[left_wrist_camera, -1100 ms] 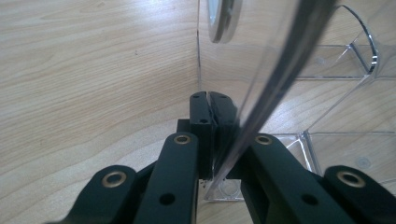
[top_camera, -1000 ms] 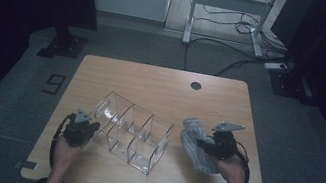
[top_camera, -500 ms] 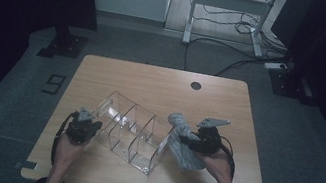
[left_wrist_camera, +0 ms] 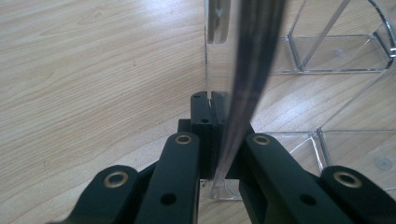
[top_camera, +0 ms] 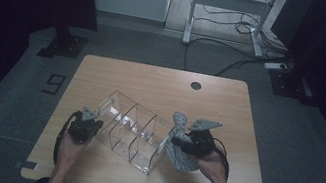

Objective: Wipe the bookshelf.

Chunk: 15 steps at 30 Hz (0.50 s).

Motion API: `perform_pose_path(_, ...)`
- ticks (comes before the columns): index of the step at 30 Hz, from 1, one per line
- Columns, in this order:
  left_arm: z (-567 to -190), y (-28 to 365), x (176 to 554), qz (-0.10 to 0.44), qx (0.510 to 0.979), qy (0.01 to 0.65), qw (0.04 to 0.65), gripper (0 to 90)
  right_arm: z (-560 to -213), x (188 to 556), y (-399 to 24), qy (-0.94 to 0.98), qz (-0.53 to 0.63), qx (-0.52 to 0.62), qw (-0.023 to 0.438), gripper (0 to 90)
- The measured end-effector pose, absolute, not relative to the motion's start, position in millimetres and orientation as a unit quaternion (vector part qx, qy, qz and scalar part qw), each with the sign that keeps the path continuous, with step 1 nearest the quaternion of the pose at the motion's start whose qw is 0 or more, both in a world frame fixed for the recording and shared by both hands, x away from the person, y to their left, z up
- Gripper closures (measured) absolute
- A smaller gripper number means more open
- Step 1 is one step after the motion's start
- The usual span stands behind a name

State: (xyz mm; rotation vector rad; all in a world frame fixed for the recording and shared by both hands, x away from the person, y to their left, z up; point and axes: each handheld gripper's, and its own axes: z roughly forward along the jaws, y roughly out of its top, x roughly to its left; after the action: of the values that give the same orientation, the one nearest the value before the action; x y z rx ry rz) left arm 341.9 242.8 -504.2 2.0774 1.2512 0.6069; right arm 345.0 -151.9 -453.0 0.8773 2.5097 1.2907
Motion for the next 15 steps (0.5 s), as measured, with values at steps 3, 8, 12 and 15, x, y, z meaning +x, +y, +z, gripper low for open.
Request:
perform_pose_path(3, -503.9, 241.4, 341.8, 0.232, 0.789, 0.477, 0.310, 86.7, -450.4, 340.8, -150.0, 0.847, 0.436, 0.290, 0.095, 66.5)
perform_pose_path(8, -503.8, 240.3, 341.7, 0.236, 0.788, 0.478, 0.307, 86.5, -446.7, 334.8, -147.9, 0.849, 0.438, 0.280, 0.090, 66.5)
perform_pose_path(12, -503.8, 239.6, 341.5, 0.238, 0.789, 0.477, 0.304, 86.2, -443.8, 328.9, -144.2, 0.853, 0.438, 0.270, 0.089, 66.4)
perform_pose_path(15, -503.9, 238.9, 341.5, 0.240, 0.789, 0.478, 0.302, 85.9, -442.2, 323.8, -140.5, 0.856, 0.436, 0.263, 0.087, 66.4)
